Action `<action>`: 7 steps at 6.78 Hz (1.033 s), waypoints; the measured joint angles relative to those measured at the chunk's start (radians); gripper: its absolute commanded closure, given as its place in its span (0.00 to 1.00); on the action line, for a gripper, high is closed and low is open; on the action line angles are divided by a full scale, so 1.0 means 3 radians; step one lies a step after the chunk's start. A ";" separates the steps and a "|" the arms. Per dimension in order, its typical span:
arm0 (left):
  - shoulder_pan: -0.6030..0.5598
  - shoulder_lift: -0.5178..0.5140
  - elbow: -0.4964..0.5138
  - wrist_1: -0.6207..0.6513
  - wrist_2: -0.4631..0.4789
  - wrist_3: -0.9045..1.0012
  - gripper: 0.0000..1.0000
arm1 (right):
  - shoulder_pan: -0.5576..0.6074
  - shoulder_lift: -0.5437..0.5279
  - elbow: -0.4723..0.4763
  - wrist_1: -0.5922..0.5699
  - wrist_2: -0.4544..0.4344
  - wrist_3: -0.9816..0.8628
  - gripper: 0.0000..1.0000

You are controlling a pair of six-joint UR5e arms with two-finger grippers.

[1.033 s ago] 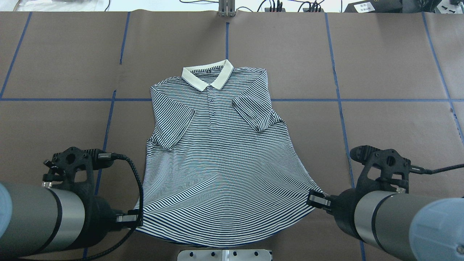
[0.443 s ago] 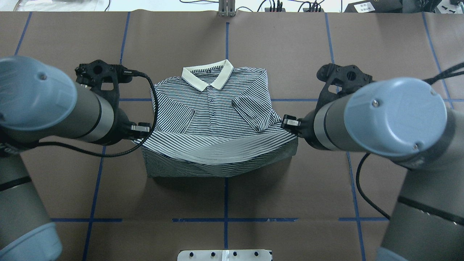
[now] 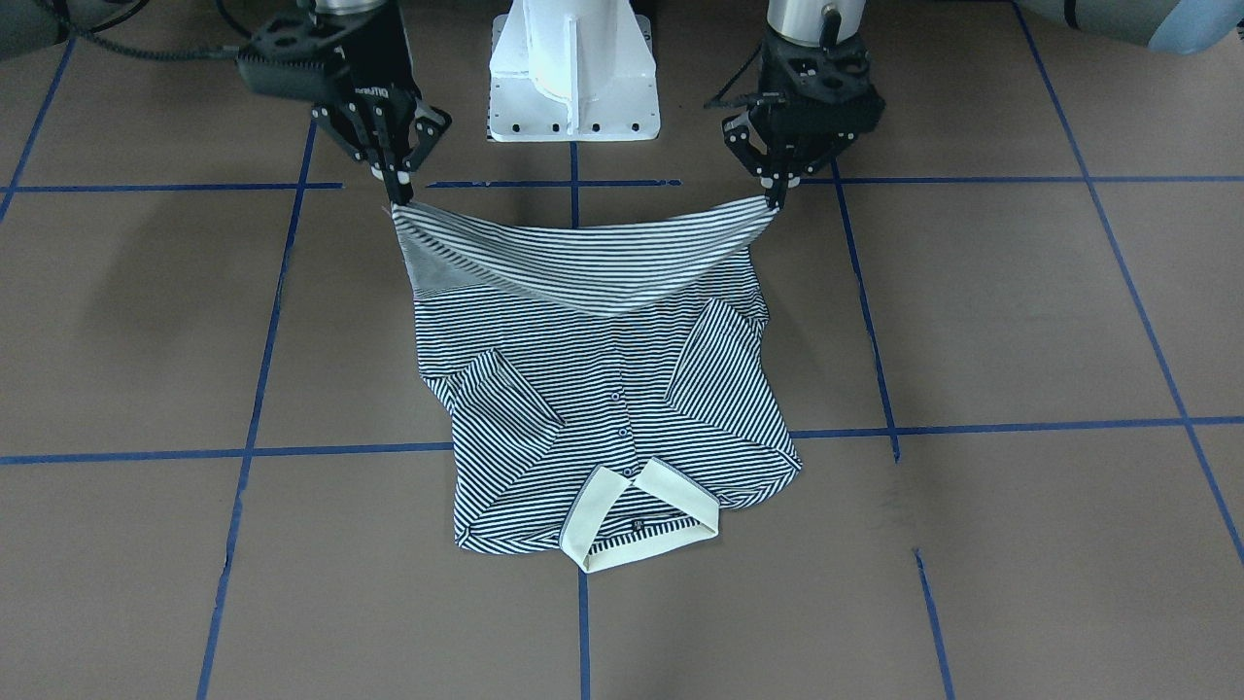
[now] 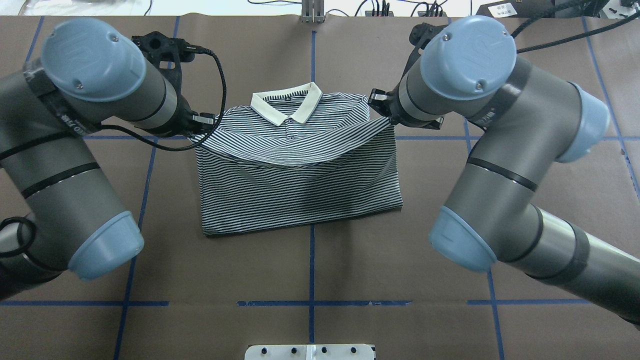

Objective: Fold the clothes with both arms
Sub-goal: 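Lay the hem down near the collar and open both grippers, then raise both grippers off the folded shirt and draw them back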

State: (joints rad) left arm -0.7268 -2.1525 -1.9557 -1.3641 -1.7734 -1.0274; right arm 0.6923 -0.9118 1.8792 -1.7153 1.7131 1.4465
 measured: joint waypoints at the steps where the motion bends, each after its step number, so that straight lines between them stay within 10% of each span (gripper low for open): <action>1: -0.0073 -0.0056 0.0370 -0.0322 0.0006 0.0040 1.00 | 0.0064 0.0152 -0.0487 0.0305 0.0006 -0.0038 1.00; 4: -0.0181 -0.0160 0.1402 -0.1282 0.0020 0.0121 1.00 | 0.0136 0.0381 -0.1580 0.1116 -0.0006 -0.0093 1.00; 7: -0.0195 -0.0164 0.1650 -0.1479 0.0021 0.0183 1.00 | 0.0141 0.0393 -0.1893 0.1317 -0.0008 -0.0107 1.00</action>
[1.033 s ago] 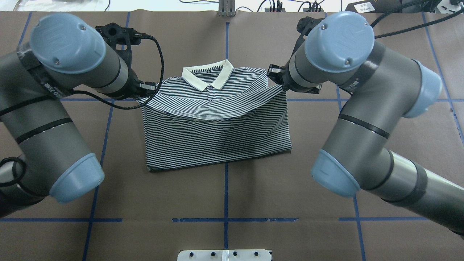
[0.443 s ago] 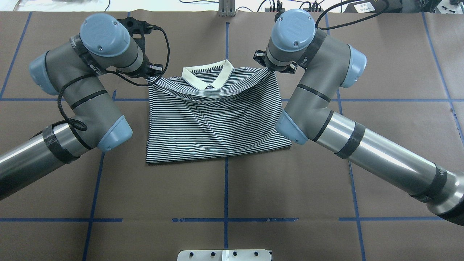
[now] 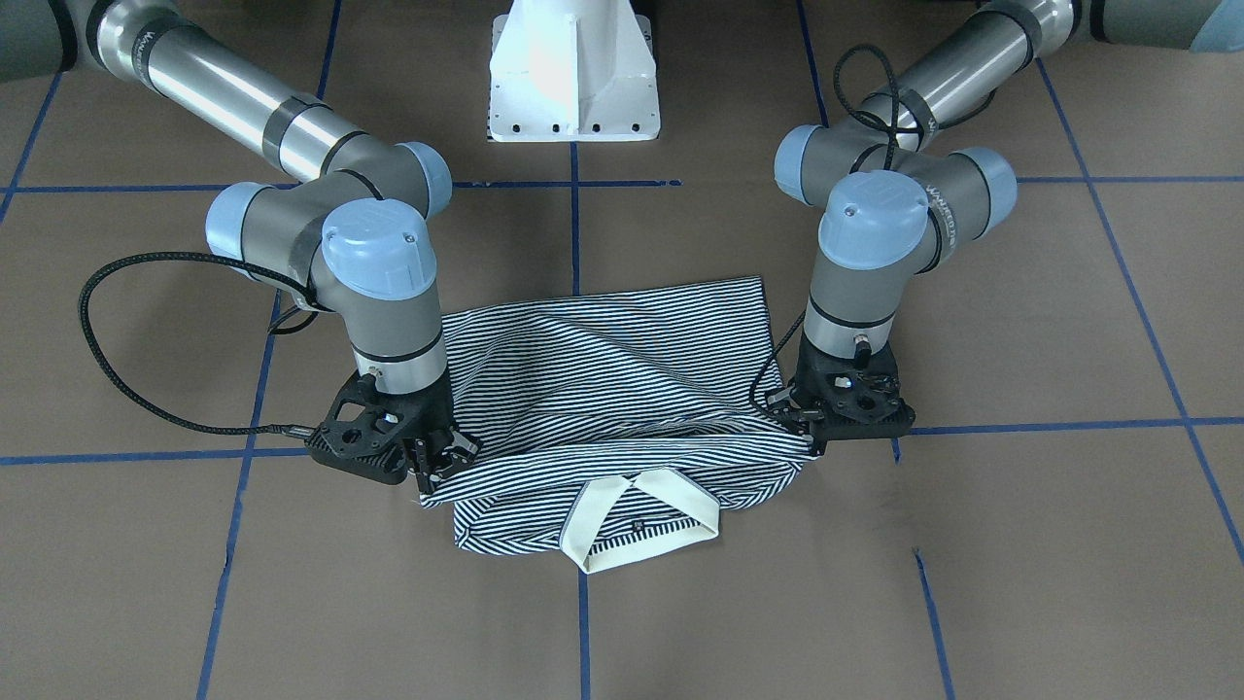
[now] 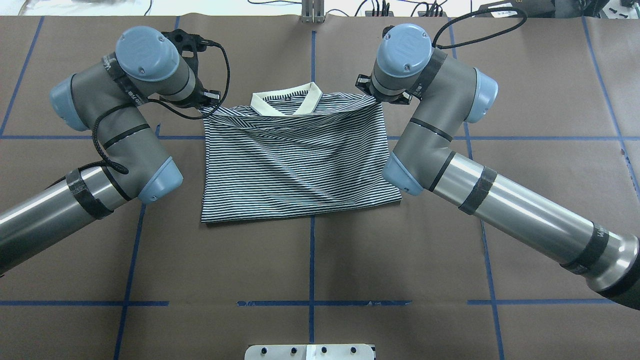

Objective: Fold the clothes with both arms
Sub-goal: 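Raise both grippers off the folded shirt and draw them back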

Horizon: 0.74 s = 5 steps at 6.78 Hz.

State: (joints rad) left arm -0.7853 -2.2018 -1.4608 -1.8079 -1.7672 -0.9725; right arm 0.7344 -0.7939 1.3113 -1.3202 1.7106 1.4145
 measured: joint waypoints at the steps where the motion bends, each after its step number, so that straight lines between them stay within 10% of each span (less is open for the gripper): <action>1: 0.0003 0.0003 0.0008 -0.0006 -0.0001 0.0008 1.00 | -0.0002 0.0001 -0.0032 0.0009 0.0002 0.0000 1.00; 2: 0.0004 0.0005 0.0009 -0.0010 -0.0003 0.0019 0.98 | -0.0003 0.0002 -0.0044 0.0012 0.0004 0.0000 0.99; 3: 0.0005 0.0010 0.0008 -0.0021 -0.0005 0.0033 0.14 | -0.0003 0.0003 -0.0050 0.0013 0.0005 -0.0001 0.01; 5: 0.0006 0.0034 0.0002 -0.0077 -0.0005 0.0174 0.00 | -0.0008 -0.0001 -0.0054 0.0015 -0.0019 -0.0064 0.00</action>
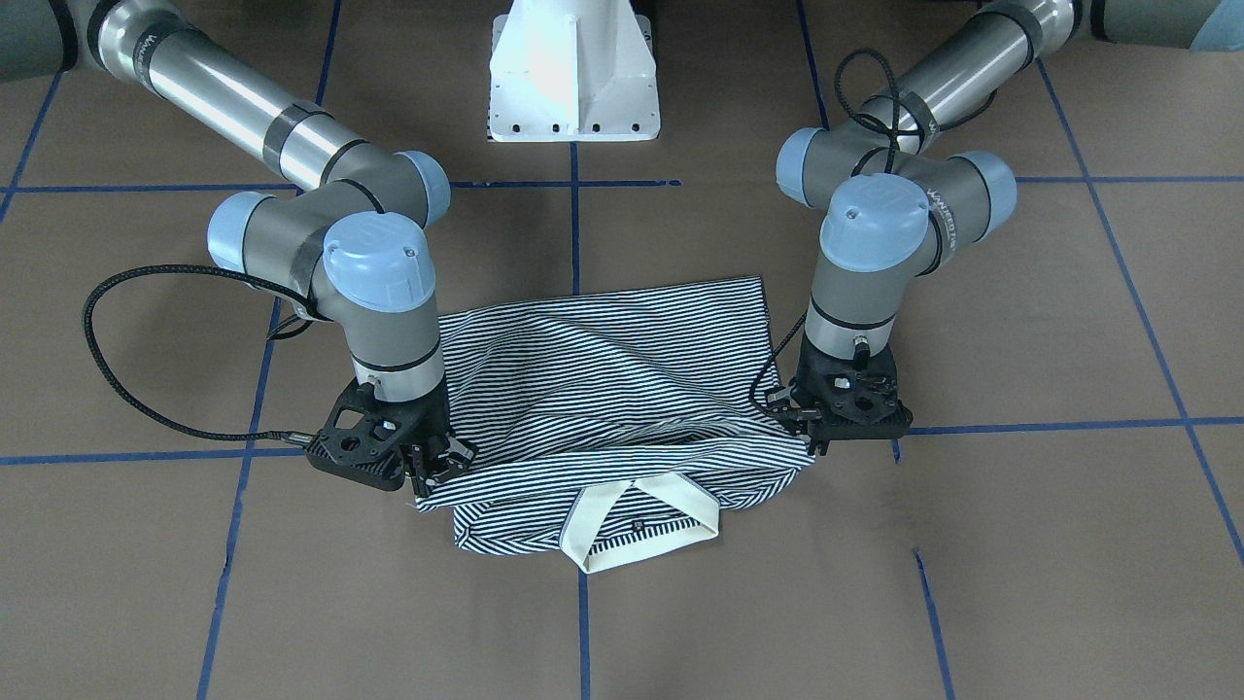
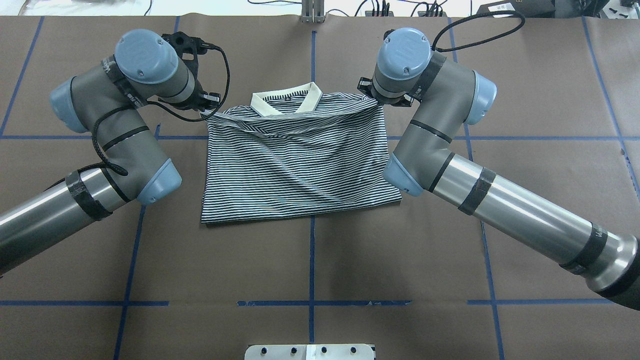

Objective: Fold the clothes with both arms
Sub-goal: 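Raise both grippers off the folded shirt and draw them back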

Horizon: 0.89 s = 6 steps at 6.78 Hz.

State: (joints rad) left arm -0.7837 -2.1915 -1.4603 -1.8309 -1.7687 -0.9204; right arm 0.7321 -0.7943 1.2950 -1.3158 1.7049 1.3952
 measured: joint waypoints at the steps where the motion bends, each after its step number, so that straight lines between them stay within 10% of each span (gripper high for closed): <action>1: -0.0005 0.0035 -0.0007 -0.0073 -0.0003 0.0113 0.00 | 0.0008 0.0005 -0.0001 0.0002 -0.0008 -0.0118 0.00; 6: 0.0058 0.0395 -0.0460 -0.0217 -0.0070 0.0325 0.00 | 0.0262 -0.0194 0.0041 0.0361 0.0466 -0.0827 0.00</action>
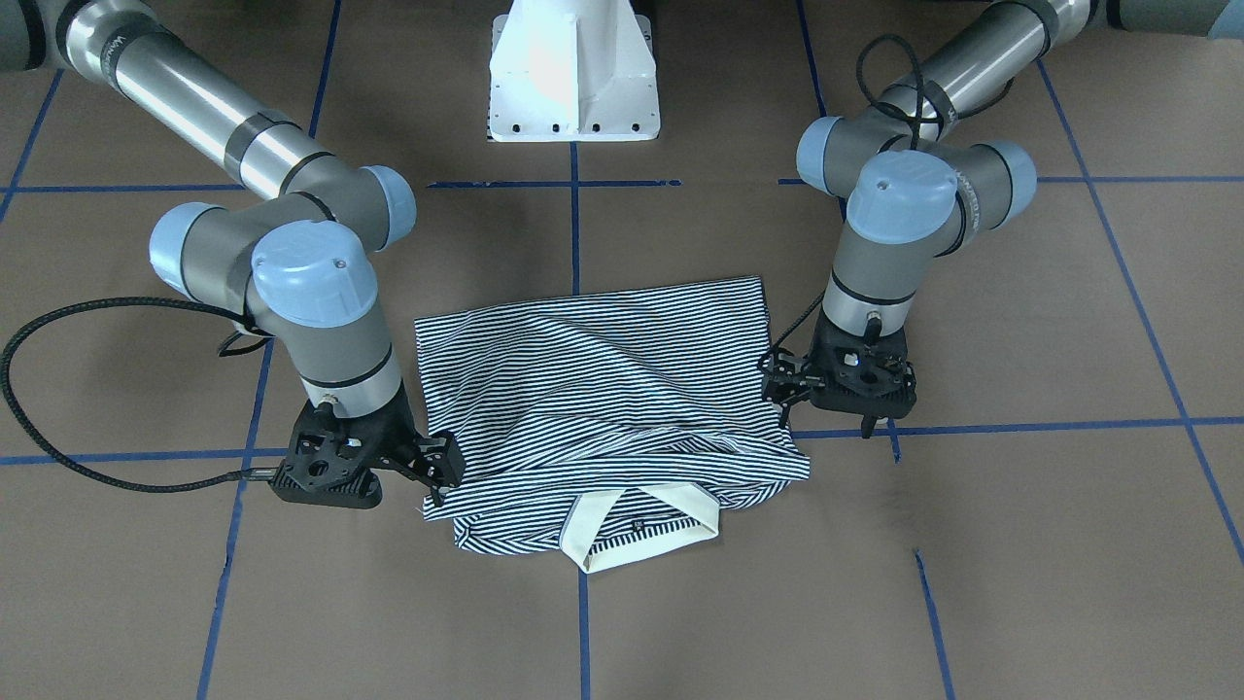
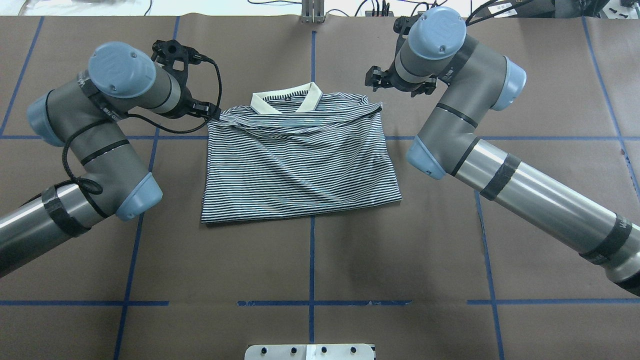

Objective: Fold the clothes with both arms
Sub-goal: 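Raise both grippers off the folded shirt and draw them back, then lower the left gripper to the folded shirt's side edge nearest it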

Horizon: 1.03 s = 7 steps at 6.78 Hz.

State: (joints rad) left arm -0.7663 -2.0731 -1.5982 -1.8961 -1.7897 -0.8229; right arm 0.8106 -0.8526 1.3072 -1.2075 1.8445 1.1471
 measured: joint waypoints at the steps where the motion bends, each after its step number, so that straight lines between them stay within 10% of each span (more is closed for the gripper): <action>1: 0.0054 0.0250 -0.0295 -0.0013 -0.0101 -0.0064 0.00 | 0.0037 -0.0055 0.0009 0.0096 0.0080 -0.0044 0.00; 3: 0.0287 0.0691 -0.0709 -0.0199 -0.0173 -0.0525 0.37 | 0.0066 -0.0080 0.0014 0.0145 0.0117 -0.0063 0.00; 7: 0.0811 0.0807 -0.0695 -0.0522 0.0131 -0.1586 0.42 | 0.0079 -0.0083 0.0015 0.0154 0.0121 -0.0061 0.00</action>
State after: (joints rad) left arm -0.5231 -1.8311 -1.8066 -2.0527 -1.7505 -1.2986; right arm 0.8344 -0.8774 1.3115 -1.1612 1.8808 1.1288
